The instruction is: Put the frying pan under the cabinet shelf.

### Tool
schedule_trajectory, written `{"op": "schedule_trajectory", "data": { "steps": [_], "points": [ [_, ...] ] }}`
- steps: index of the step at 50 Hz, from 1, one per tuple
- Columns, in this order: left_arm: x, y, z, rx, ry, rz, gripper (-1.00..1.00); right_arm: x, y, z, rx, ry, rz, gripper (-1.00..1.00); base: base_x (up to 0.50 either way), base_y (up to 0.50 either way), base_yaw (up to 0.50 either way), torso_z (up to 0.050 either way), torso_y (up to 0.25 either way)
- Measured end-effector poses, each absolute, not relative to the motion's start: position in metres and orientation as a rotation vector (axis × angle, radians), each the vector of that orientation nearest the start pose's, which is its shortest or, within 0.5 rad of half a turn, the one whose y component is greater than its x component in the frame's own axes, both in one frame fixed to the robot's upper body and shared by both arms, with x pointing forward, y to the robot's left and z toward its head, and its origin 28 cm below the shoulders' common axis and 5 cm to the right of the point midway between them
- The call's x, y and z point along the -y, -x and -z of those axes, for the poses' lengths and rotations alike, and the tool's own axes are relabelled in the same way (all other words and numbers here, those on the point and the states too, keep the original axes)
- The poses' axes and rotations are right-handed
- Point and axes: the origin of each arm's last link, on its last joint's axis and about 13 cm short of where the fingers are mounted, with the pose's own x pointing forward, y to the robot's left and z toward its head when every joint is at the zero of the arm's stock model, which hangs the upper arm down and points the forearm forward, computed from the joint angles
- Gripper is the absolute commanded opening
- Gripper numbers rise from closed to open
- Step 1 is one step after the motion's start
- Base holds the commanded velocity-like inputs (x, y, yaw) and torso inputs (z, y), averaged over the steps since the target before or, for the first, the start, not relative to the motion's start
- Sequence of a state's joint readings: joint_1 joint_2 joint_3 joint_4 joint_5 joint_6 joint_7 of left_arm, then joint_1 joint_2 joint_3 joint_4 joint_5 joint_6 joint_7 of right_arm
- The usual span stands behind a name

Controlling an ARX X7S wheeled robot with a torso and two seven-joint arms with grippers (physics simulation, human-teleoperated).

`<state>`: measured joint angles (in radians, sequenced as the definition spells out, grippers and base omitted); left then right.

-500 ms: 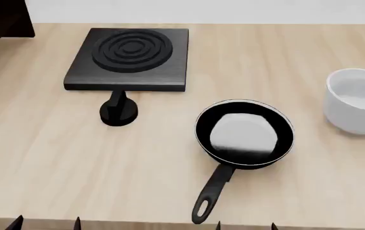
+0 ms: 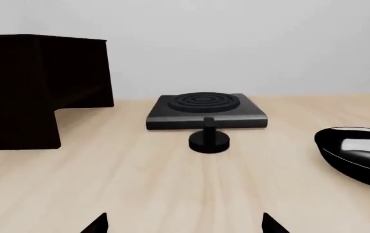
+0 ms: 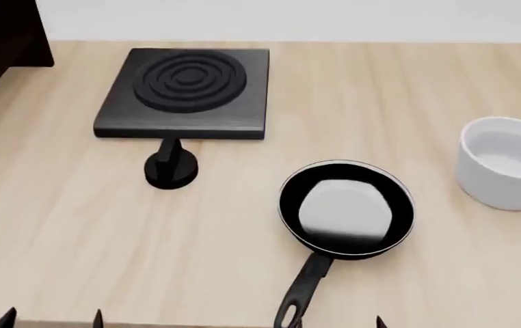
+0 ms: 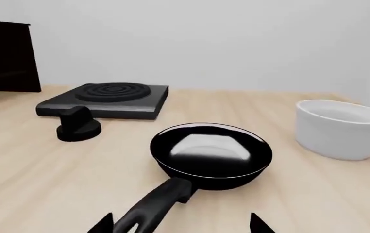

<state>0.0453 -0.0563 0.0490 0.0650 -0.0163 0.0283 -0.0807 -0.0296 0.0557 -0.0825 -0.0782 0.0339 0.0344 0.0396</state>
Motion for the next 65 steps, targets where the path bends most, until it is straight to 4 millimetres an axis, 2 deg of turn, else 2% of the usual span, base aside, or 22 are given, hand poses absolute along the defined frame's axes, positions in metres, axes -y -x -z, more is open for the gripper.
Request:
{"op": "schedule_trajectory", "data": {
  "steps": [31, 38, 48, 65],
  "points": [
    [-0.21, -0.198, -0.023, 0.061, -0.07, -0.037, 1.0, 0.09, -0.199, -0.025, 0.005, 0.023, -0.08, 1.0, 0.0, 0.0, 0.0, 0.05, 0.04],
    [-0.212, -0.2, -0.028, 0.043, -0.063, -0.048, 1.0, 0.092, -0.2, -0.032, 0.006, 0.038, -0.064, 1.0, 0.0, 0.0, 0.0, 0.005, 0.002],
    [-0.218, -0.206, -0.054, 0.034, -0.071, -0.046, 1.0, 0.098, -0.208, -0.059, 0.021, 0.089, -0.013, 1.0, 0.0, 0.0, 0.0, 0.0, 0.0],
    [-0.229, -0.217, -0.125, 0.099, -0.113, -0.028, 1.0, 0.109, -0.226, -0.123, 0.076, 0.211, 0.033, 1.0, 0.0, 0.0, 0.0, 0.0, 0.0]
  ]
}}
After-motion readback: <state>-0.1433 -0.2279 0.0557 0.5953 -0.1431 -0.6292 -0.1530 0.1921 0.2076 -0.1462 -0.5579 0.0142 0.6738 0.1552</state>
